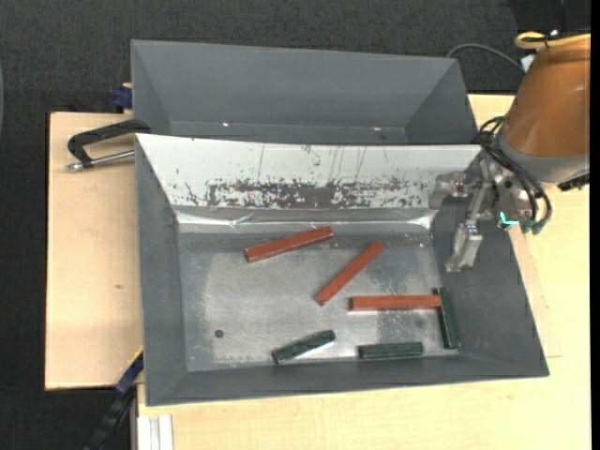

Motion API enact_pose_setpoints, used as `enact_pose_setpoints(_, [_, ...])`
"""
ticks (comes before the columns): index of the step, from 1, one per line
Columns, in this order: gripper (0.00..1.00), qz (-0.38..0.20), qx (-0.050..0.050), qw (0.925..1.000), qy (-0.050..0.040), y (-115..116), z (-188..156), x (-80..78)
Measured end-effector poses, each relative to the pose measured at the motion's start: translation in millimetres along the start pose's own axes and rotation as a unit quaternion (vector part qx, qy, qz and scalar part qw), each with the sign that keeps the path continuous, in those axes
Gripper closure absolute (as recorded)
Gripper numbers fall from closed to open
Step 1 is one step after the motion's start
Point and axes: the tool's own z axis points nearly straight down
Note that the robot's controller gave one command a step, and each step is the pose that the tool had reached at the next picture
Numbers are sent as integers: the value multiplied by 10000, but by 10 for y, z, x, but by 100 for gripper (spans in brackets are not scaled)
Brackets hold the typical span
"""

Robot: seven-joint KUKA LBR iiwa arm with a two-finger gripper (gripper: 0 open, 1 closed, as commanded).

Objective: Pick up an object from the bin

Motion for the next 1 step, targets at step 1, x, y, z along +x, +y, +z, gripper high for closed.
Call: enact_pose_setpoints(1, [0,-9,8,10000,-41,3,-45,-18])
